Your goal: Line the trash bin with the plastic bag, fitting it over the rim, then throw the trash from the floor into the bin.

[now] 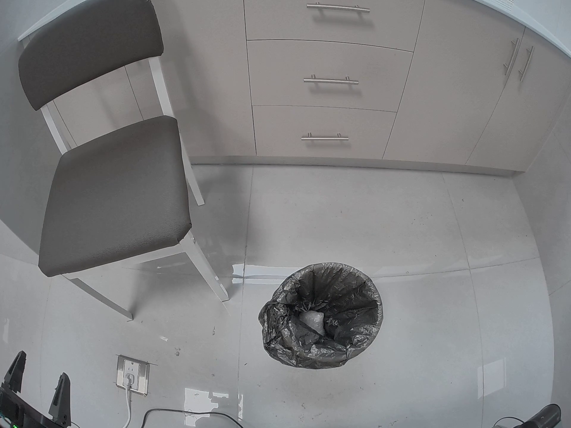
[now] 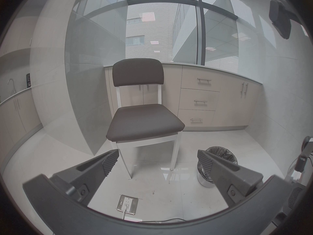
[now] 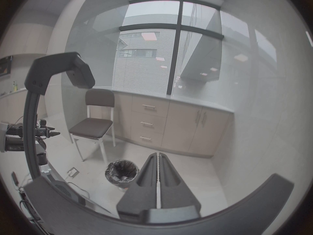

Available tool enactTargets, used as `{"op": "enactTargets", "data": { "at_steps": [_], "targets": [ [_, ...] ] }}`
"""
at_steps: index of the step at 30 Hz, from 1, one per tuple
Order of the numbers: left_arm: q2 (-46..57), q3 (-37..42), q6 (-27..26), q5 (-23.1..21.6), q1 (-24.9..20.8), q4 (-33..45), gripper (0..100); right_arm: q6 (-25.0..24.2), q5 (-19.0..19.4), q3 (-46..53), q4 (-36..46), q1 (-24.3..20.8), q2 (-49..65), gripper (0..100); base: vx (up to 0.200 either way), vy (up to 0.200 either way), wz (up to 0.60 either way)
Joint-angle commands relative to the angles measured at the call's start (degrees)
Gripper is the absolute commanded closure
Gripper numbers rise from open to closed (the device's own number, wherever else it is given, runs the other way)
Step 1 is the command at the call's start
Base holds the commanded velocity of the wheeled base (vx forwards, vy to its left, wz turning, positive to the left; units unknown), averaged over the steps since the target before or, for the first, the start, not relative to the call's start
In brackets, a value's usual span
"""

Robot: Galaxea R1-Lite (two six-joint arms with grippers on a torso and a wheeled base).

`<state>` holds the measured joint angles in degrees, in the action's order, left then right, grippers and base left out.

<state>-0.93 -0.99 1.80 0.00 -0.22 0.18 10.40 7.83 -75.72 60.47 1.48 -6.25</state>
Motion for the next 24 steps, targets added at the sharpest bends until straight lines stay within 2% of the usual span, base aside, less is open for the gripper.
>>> {"op": "enactTargets", "data": {
  "at_steps": [1, 2, 4, 6, 7, 8, 9, 10, 11, 14, 15, 16, 19, 24],
  "targets": [
    [0.75, 0.81, 0.04, 0.0, -0.04, -0.01, 0, -11.72, 2.37, 20.26, -15.2, -1.65, 6.25, 100, 0.0, 0.0, 0.0],
    [0.75, 0.81, 0.04, 0.0, -0.04, -0.01, 0, -16.2, 2.19, 29.57, -28.12, -1.65, 6.25, 100, 0.0, 0.0, 0.0],
    [0.75, 0.81, 0.04, 0.0, -0.04, -0.01, 0, -17.25, 1.05, 44.43, -48.42, -1.65, 6.25, 100, 0.0, 0.0, 0.0],
    [0.75, 0.81, 0.04, 0.0, -0.04, -0.01, 0, -15.76, -0.97, 60.25, -67.85, -1.56, 6.25, 100, 0.0, 0.0, 0.0],
    [0.66, 0.81, 0.04, 0.0, -0.04, -0.01, 0, -13.83, -1.5, 66.66, -75.85, -1.48, 6.25, 100, 0.0, 0.0, 0.0],
    [0.75, 0.81, 0.04, 0.0, -0.04, -0.01, 0, -9.87, -1.41, 74.92, -84.9, -1.48, 6.25, 100, 0.0, 0.0, 0.0],
    [0.75, 0.81, 0.04, 0.0, -0.04, -0.01, 0, -7.41, -1.5, 75.72, -85.78, -1.48, 6.25, 100, 0.0, 0.0, 0.0],
    [0.75, 0.81, 0.04, 0.0, -0.04, -0.01, 0, -6.0, -1.94, 75.72, -83.05, -1.56, 6.25, 100, 0.0, 0.0, 0.0],
    [0.75, 0.81, 0.04, 0.0, -0.04, -0.01, 0, -5.83, -2.82, 75.1, -78.48, -1.56, 6.25, 100, 0.0, 0.0, 0.0],
    [0.75, 0.81, 0.04, 0.0, -0.04, -0.09, 0, -5.04, -6.51, 75.72, -71.98, -1.56, 6.25, 100, 0.0, 0.0, 0.0],
    [0.75, 0.81, 0.04, 0.0, -0.04, -0.09, 0, -5.04, -6.6, 75.72, -70.75, -1.56, 6.25, 100, 0.0, 0.0, 0.0],
    [0.75, 0.81, 0.04, 0.0, -0.04, -0.09, 0, -4.86, -6.6, 75.72, -64.42, -1.56, 6.25, 100, 0.0, 0.0, 0.0],
    [0.75, 0.81, 0.04, 0.0, -0.04, -0.01, 0, -8.99, -6.07, 75.72, -61.78, -1.56, 6.25, 100, 0.0, 0.0, 0.0],
    [0.75, 0.81, 0.04, 0.0, -0.04, -0.09, 0, -9.78, -7.39, 75.72, -60.55, -1.56, 6.25, 100, 0.0, 0.0, 0.0]
  ]
}}
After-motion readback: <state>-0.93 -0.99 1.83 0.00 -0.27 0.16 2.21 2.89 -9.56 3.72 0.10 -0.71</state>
